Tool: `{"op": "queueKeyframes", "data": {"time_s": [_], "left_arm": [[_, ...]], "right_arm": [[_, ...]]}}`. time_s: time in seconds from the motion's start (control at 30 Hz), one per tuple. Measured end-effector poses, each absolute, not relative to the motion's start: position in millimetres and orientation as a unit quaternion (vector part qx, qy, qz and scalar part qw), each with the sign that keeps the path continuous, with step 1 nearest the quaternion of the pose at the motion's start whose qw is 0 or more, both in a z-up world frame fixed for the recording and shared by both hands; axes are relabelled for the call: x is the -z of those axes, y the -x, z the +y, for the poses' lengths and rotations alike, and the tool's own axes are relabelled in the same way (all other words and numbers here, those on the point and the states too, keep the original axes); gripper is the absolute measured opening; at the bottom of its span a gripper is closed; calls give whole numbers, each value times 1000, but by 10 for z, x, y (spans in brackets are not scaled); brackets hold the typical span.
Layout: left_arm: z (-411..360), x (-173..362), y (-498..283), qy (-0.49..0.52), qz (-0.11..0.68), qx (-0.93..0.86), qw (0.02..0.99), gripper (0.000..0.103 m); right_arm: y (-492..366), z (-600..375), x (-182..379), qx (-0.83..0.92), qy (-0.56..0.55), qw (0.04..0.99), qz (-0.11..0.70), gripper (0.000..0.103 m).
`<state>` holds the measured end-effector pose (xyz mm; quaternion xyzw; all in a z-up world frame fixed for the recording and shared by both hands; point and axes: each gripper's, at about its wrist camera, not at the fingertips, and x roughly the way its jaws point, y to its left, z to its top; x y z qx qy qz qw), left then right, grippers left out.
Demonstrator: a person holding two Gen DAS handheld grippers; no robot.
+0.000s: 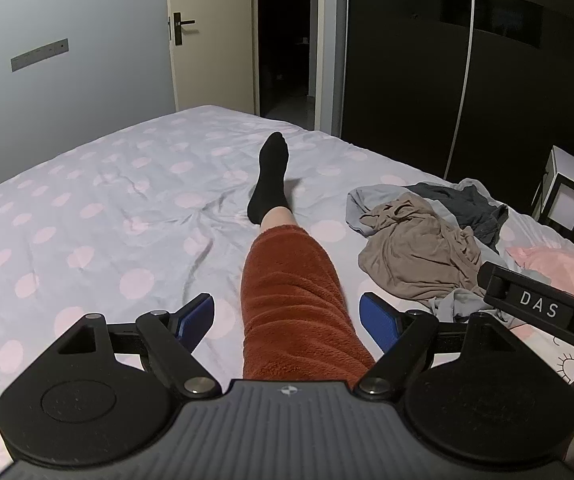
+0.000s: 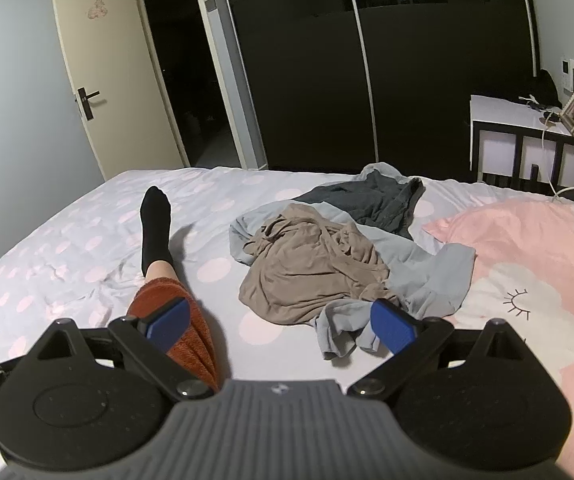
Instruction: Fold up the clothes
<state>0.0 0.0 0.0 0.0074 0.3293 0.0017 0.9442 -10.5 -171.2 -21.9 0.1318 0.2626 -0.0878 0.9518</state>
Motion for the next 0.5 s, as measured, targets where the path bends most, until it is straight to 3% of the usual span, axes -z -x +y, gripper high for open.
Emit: {"op": "queueKeyframes", "data": {"time_s": [0.5], "left_arm": [[29, -27, 25, -12, 329, -3, 944, 95]], "right_arm": [[85, -1703, 233, 80, -135, 951, 267, 98]]}}
